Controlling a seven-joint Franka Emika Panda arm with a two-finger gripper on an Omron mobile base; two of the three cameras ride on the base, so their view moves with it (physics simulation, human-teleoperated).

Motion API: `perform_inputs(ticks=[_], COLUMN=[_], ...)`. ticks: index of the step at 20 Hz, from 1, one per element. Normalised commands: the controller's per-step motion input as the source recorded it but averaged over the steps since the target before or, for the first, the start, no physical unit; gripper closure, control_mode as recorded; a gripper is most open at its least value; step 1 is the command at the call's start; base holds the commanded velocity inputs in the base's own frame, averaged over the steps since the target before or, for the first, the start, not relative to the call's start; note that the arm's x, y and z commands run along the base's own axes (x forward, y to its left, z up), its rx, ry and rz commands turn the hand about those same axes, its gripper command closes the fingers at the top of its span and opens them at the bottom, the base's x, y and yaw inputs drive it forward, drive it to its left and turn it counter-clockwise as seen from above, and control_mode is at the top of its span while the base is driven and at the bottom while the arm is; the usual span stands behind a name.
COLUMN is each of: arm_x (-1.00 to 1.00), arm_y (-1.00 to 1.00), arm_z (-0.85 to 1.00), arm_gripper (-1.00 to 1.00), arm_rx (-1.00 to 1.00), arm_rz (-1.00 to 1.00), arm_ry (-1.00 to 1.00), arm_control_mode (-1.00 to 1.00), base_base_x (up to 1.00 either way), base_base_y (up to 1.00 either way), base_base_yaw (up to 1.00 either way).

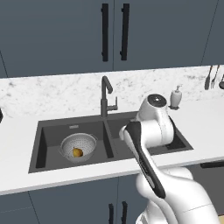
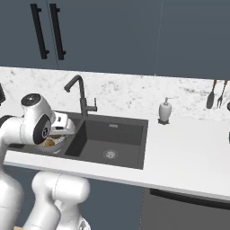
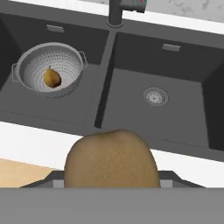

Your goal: Put the colander in the sink, put the kiwi, pear in the colander, and turn on the sink faucet and pour water over the colander.

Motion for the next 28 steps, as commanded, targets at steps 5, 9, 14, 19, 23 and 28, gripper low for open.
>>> perform_inputs(ticks=[5, 9, 14, 19, 23, 28], arm_x=[0.00, 0.22, 0.50, 0.82, 0.86, 0.74], arm_y=[1.00, 1.00, 1.00, 0.83, 0.51, 0.36], arm_z=[0.00, 0.00, -0.12, -0.34, -0.44, -0.40], arm_gripper=[1.00, 1.00, 1.00, 1.00, 1.00, 1.00], arm_rx=[0.02, 0.01, 0.01, 0.01, 0.00, 0.00], arm_rz=[-0.05, -0.07, -0.07, -0.11, -0.15, -0.15], arm_ry=[0.00, 0.06, 0.11, 0.19, 0.25, 0.20], arm_control_mode=[-1.00, -1.00, -1.00, -1.00, -1.00, -1.00], base_base_x=[0.00, 0.00, 0.00, 0.00, 0.00, 0.00], base_base_y=[0.00, 0.00, 0.00, 0.00, 0.00, 0.00], base_base_yaw=[0.00, 0.00, 0.00, 0.00, 0.00, 0.00])
